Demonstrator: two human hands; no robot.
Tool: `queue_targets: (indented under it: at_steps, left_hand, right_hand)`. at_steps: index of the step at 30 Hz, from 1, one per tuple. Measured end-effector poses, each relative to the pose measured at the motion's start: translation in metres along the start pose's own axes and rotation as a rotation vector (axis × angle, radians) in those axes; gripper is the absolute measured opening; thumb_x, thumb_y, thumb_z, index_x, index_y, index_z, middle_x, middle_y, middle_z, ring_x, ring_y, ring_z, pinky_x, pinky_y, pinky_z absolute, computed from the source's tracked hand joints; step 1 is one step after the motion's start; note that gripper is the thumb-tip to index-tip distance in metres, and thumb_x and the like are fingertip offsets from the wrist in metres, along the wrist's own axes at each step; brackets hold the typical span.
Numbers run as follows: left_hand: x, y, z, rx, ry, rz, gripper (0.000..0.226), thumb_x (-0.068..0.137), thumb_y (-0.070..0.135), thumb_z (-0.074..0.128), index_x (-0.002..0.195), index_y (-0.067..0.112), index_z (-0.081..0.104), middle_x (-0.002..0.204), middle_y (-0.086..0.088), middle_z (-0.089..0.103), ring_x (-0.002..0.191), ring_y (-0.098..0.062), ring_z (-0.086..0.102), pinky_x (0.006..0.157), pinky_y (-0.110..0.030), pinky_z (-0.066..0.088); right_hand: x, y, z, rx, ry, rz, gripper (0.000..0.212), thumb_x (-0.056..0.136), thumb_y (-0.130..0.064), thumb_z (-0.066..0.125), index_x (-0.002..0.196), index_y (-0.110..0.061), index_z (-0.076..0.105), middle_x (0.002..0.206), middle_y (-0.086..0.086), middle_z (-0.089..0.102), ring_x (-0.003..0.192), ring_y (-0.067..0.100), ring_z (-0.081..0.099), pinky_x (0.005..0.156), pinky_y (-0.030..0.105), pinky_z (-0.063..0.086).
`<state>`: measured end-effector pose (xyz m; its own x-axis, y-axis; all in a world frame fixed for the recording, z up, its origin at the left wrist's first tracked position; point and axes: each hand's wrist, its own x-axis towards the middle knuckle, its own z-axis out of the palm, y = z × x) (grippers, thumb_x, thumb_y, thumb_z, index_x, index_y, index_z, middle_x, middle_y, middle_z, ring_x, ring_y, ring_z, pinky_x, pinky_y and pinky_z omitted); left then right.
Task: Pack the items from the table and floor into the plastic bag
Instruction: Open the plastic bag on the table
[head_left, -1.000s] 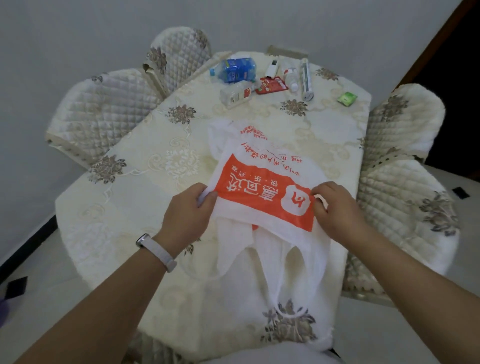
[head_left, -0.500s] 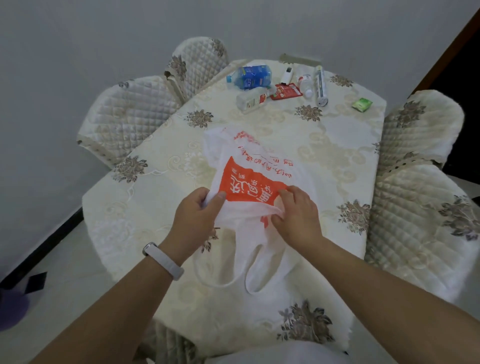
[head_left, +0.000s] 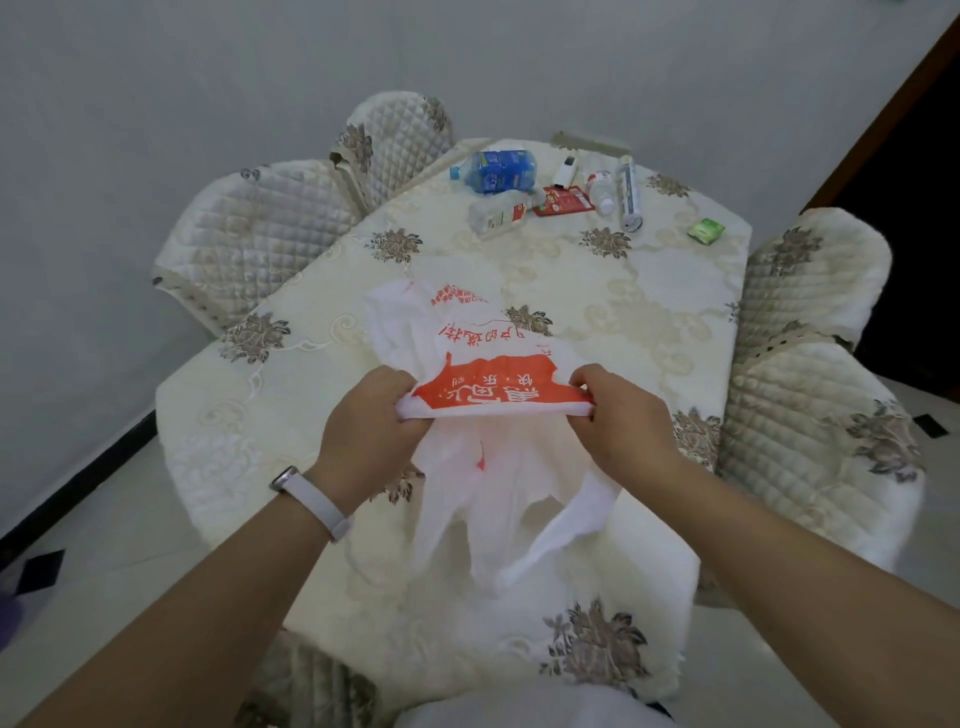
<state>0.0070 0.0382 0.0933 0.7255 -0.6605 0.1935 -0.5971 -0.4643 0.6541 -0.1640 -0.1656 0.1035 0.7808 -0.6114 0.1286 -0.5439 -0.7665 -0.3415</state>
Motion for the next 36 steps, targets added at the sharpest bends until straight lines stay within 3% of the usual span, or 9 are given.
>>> queue_targets:
  at_steps: [3,8,15,18,21,26,29,33,36]
  left_hand:
    - [0.0,0.003,-0.007,-0.059,-0.065,-0.021,0.003,0.079,0.017,0.064,0.081,0.015,0.063,0.076,0.001,0.059,0.07,-0.019,0.055,0.061,-0.031,0.042]
    - [-0.003,0.011,-0.023,-0.072,-0.244,0.006,0.034,0.063,0.038,0.051,0.066,0.005,0.053,0.057,-0.002,0.046,0.052,-0.01,0.039,0.051,-0.023,0.031]
    - [-0.031,0.043,-0.025,-0.319,-0.251,-0.106,0.008,0.066,0.017,0.054,0.059,0.02,0.049,0.055,0.011,0.045,0.05,-0.004,0.042,0.046,-0.017,0.033]
    - [-0.04,0.059,-0.016,-0.39,-0.227,-0.169,0.007,0.071,0.02,0.057,0.077,0.024,0.056,0.071,0.012,0.059,0.064,-0.007,0.055,0.058,-0.024,0.043]
    - [-0.047,0.073,-0.006,-0.357,-0.277,-0.244,0.034,0.078,0.03,0.068,0.109,0.036,0.057,0.103,0.008,0.064,0.089,-0.011,0.064,0.073,-0.03,0.051]
    - [-0.074,0.107,0.018,0.102,-0.323,-0.033,0.094,0.068,0.058,0.075,0.147,0.027,0.034,0.135,0.003,0.051,0.121,-0.015,0.051,0.101,-0.037,0.044]
    - [-0.09,0.131,0.052,0.451,-0.337,0.119,0.105,0.07,0.065,0.069,0.153,0.024,0.021,0.143,0.001,0.046,0.125,-0.021,0.049,0.101,-0.04,0.043]
    - [-0.08,0.128,0.087,0.635,-0.304,0.15,0.043,0.084,0.04,0.06,0.121,0.017,0.058,0.119,-0.003,0.058,0.102,-0.028,0.058,0.08,-0.038,0.046]
    - [-0.071,0.124,0.084,0.458,-0.254,0.077,0.008,0.092,0.025,0.052,0.088,0.018,0.053,0.084,0.002,0.056,0.077,-0.025,0.055,0.056,-0.031,0.031]
  right_hand:
    - [-0.001,0.024,-0.008,-0.069,0.075,-0.057,0.017,0.084,-0.018,0.064,0.101,-0.015,0.065,0.097,0.002,0.065,0.086,0.032,0.063,0.06,0.033,0.04]
    - [-0.004,0.071,-0.027,-0.16,0.103,-0.023,0.014,0.085,-0.025,0.065,0.092,-0.013,0.065,0.094,0.004,0.059,0.088,0.03,0.058,0.057,0.031,0.039]
    - [-0.032,0.135,-0.057,-0.121,0.103,0.109,0.013,0.084,-0.017,0.066,0.095,-0.011,0.067,0.099,0.006,0.059,0.09,0.031,0.057,0.057,0.03,0.032]
    - [-0.042,0.148,-0.064,-0.039,0.032,0.089,0.018,0.081,-0.013,0.068,0.098,-0.009,0.067,0.103,0.008,0.059,0.092,0.031,0.056,0.062,0.03,0.032]
    - [-0.049,0.145,-0.07,0.066,-0.024,0.049,0.02,0.084,-0.015,0.065,0.103,-0.008,0.064,0.108,0.008,0.057,0.097,0.028,0.055,0.074,0.032,0.039]
    - [-0.056,0.132,-0.077,0.245,-0.152,0.162,0.014,0.09,-0.031,0.056,0.085,-0.018,0.057,0.081,-0.002,0.059,0.073,0.02,0.055,0.06,0.033,0.041]
    - [-0.057,0.125,-0.077,0.287,-0.136,0.179,0.01,0.087,-0.025,0.055,0.08,-0.02,0.052,0.071,-0.001,0.059,0.066,0.023,0.054,0.056,0.033,0.039]
    - [-0.055,0.108,-0.081,0.33,-0.116,0.128,0.002,0.088,-0.021,0.052,0.086,-0.021,0.051,0.071,0.001,0.061,0.065,0.024,0.054,0.059,0.035,0.043]
    - [-0.05,0.102,-0.086,0.248,-0.094,0.062,0.007,0.093,-0.027,0.049,0.096,-0.024,0.054,0.071,0.0,0.06,0.068,0.024,0.055,0.062,0.035,0.044]
